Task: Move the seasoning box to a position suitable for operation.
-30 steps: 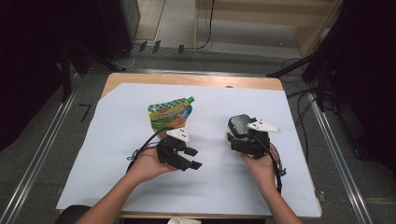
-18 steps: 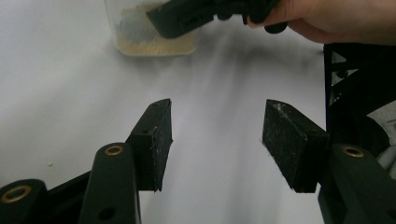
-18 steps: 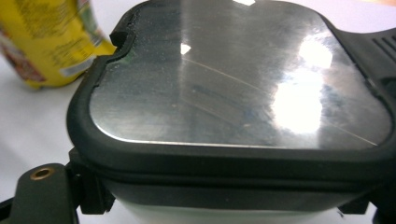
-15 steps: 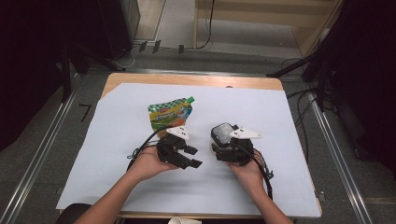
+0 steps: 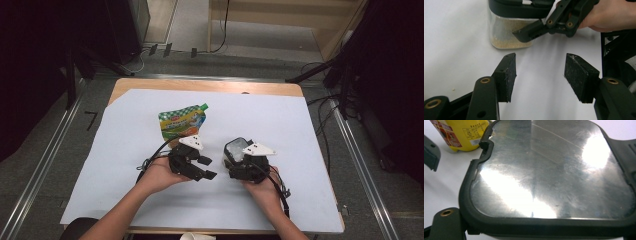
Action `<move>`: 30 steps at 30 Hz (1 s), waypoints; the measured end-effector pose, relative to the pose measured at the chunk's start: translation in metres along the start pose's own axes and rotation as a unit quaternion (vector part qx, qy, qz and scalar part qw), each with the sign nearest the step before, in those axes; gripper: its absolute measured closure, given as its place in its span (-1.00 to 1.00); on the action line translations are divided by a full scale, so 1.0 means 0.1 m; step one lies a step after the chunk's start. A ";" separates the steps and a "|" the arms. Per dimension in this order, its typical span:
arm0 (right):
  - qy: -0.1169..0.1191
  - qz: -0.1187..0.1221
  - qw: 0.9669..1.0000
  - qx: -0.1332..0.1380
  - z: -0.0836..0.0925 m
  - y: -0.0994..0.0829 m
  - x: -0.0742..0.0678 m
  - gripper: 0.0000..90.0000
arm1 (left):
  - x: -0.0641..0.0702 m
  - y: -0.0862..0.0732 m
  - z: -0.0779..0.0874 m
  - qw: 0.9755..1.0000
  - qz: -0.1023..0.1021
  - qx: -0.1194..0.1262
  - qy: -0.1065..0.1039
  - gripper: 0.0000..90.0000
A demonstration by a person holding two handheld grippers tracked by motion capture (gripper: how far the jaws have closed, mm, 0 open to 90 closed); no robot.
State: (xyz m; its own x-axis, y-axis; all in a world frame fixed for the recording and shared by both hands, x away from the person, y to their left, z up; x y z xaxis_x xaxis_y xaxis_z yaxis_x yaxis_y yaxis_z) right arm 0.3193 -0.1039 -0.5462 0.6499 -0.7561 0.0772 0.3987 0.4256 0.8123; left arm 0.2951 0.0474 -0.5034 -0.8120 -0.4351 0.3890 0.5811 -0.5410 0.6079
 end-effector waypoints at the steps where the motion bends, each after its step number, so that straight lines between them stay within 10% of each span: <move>1: -0.002 0.006 1.000 0.000 0.00 0.00 -0.01 -0.65 | 0.00 0.00 0.00 1.000 0.000 0.002 0.001 -0.04; 24: 0.052 -0.013 0.998 -0.014 0.52 -0.06 0.02 -0.58 | -0.02 0.09 -0.05 1.000 -0.007 0.011 0.018 -0.08; 30: 0.065 -0.009 0.998 -0.012 0.70 -0.12 0.10 -0.10 | -0.04 0.09 -0.09 1.000 0.011 0.006 0.021 0.03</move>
State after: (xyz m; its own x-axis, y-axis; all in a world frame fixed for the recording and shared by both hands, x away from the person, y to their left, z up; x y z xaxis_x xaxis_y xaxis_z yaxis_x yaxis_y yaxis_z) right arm 0.2755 -0.1517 -0.5146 0.7204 -0.6934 -0.0150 0.4259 0.4252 0.7986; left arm 0.3045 0.0378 -0.5056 -0.7963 -0.4761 0.3732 0.5976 -0.5233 0.6075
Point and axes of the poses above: each handheld gripper's, and its own axes: z roughly backward along the jaws, y roughly out of its top, x roughly to its right, the point moved 7 cm from there along -z, roughly forward along the jaws, and after that the axes turned 11 degrees about z, right-handed, at the moved point
